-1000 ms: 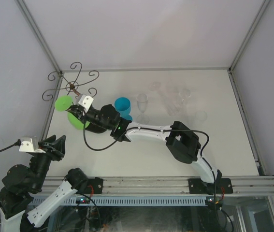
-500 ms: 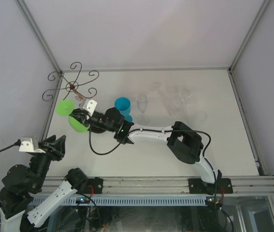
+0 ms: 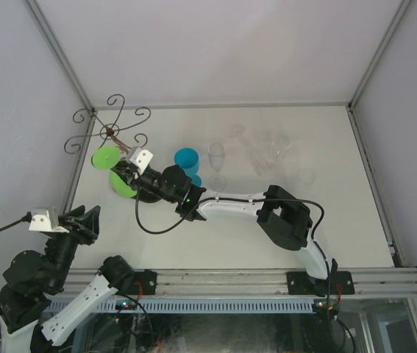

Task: Place the wine glass upside down on the wine glass rack
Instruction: Turn the wine glass upside down at the wine rack.

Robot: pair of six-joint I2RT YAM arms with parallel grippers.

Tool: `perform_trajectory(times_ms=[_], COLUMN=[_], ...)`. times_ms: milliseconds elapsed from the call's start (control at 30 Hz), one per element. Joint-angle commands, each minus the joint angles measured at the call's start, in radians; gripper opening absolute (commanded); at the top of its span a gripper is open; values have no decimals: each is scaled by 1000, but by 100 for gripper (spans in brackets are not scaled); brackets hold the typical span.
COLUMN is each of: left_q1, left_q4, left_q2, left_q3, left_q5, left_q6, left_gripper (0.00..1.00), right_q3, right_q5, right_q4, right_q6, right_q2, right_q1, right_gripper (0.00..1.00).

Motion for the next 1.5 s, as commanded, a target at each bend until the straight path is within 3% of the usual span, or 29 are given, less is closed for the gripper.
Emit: perform_trajectory(times_ms=[0, 167, 533, 1133, 1467], left_q1=[5, 5, 5, 5, 5], left_q4=[46, 46, 44, 43, 50], left_q2=[-5, -2, 7, 30, 53], left_q3=[-9, -9, -8, 40, 40], left_q5=[-3, -3, -8, -12, -2], left_q6=[14, 12, 10, 24, 12], left_gripper=[50, 50, 50, 53, 56], right_q3=[-1, -1, -81, -406, -517], right_q5=[70, 85, 108, 234, 309], right_q4=[6, -5, -13, -89, -327], right_q6=[17, 8, -41, -63, -7], right_q2=[-45, -48, -117, -387, -569], right_q1=[3, 3, 21, 99, 149], right_gripper=[13, 24, 38, 62, 72])
